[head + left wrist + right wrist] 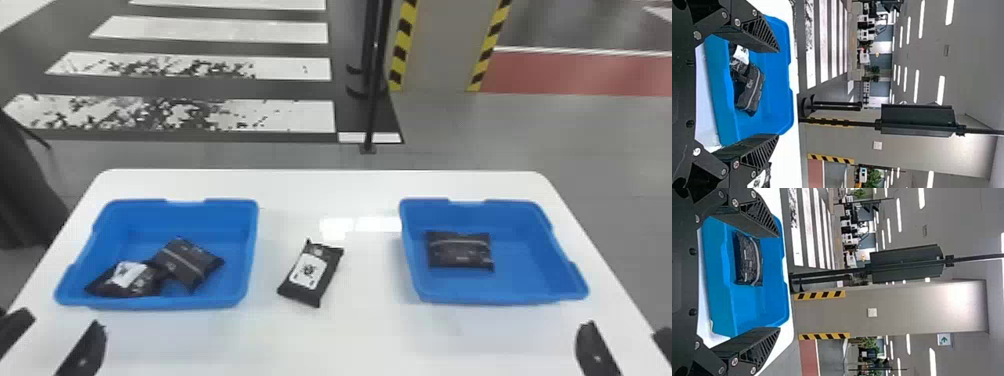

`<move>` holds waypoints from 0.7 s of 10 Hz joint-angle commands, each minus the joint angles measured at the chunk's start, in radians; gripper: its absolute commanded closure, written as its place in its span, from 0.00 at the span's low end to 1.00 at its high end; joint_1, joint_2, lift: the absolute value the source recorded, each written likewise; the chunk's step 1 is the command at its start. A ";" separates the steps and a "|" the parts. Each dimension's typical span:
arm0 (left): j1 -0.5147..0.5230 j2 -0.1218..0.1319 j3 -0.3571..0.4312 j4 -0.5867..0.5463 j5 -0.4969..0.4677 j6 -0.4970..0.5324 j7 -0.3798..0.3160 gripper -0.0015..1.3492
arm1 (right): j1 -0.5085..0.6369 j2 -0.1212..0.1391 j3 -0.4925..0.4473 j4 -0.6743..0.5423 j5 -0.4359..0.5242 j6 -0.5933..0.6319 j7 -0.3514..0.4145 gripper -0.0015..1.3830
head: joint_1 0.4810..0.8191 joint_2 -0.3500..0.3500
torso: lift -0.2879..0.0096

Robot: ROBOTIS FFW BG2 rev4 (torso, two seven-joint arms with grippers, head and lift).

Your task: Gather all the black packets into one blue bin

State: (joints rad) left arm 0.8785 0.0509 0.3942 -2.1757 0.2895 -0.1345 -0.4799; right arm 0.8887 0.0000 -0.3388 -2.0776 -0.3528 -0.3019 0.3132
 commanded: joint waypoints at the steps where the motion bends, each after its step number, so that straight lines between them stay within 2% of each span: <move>1: -0.022 0.004 -0.001 0.000 -0.018 0.012 0.000 0.21 | 0.000 0.001 0.000 0.000 0.000 0.000 0.000 0.14 | 0.63 0.42 | 0.60; 3: -0.086 0.012 -0.007 0.010 -0.072 0.078 -0.011 0.21 | 0.000 0.001 0.000 0.002 0.000 0.000 0.001 0.14 | 0.63 0.42 | 0.60; 5: -0.186 0.052 -0.085 0.081 -0.078 0.161 -0.039 0.21 | -0.003 0.001 0.002 0.002 0.000 0.000 0.001 0.14 | 0.63 0.41 | 0.60; 7: -0.297 0.095 -0.191 0.157 -0.068 0.260 -0.072 0.21 | -0.005 0.001 0.004 0.007 -0.002 0.000 0.001 0.14 | 0.63 0.32 | 0.60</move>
State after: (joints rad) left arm 0.6140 0.1324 0.2377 -2.0401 0.2171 0.0935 -0.5512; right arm 0.8840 0.0000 -0.3352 -2.0723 -0.3547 -0.3019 0.3144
